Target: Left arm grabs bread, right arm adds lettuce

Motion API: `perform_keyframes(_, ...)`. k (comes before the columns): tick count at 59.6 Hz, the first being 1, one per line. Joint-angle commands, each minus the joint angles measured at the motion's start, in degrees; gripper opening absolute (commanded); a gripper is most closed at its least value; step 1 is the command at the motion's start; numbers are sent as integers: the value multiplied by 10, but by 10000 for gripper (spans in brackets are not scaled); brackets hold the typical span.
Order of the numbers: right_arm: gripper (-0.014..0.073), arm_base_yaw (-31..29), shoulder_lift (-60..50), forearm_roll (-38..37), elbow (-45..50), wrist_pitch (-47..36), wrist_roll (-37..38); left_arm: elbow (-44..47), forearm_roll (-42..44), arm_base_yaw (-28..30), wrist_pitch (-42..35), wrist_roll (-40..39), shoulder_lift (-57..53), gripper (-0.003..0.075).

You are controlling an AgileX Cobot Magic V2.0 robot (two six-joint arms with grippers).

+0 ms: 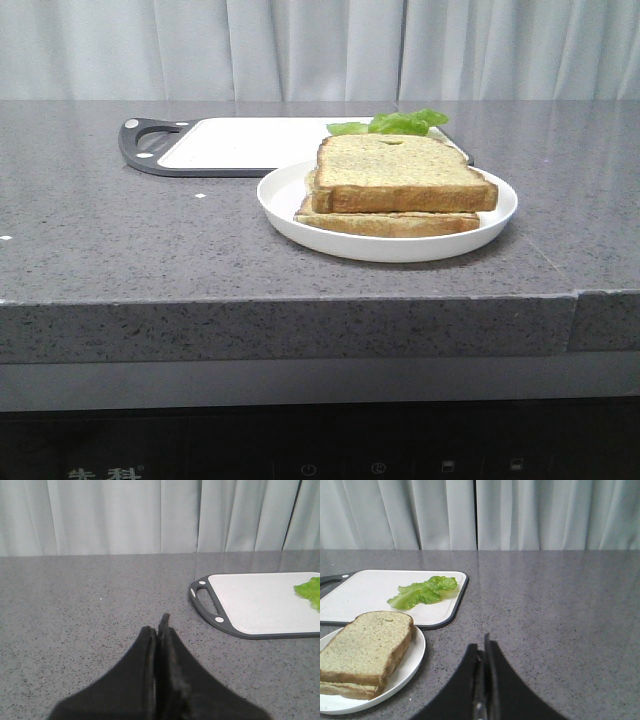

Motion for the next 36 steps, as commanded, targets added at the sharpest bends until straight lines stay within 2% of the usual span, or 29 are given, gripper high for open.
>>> perform_keyframes(1, -58, -2, 43, -9, -38, -22, 0, -31, -2, 0, -37, -4, 31, -20)
perform_keyframes(5, -26, -2, 47, -9, -38, -26, 0, -31, -4, 0, -48, -4, 31, -8)
perform_keyframes(9, 80, -2, 46, -9, -38, -26, 0, -31, -7, 0, -50, -4, 31, 59)
perform_keyframes(13, 241, -2, 46, -9, -38, -26, 0, -31, -7, 0, -49, -4, 31, 206)
perform_keyframes(17, 383, -2, 46, -9, -38, -25, 0, -28, -7, 0, -50, -4, 31, 396)
perform_keyframes(20, 442, -2, 46, -9, -38, -24, 0, -25, -8, 0, -51, -4, 31, 514)
perform_keyframes(22, 465, -2, 46, -9, -38, -23, 0, -24, -13, 0, -54, -4, 31, 557)
perform_keyframes(24, 472, -2, 46, -9, -38, -20, 0, -22, -31, 0, -57, -4, 31, 575)
perform_keyframes(29, 471, -2, 46, -8, -38, -16, 0, -25, -95, -1, -53, -4, 35, 563)
perform_keyframes(36, 471, -2, 46, -8, -38, -15, 0, -62, -156, -27, 17, 0, 81, 563)
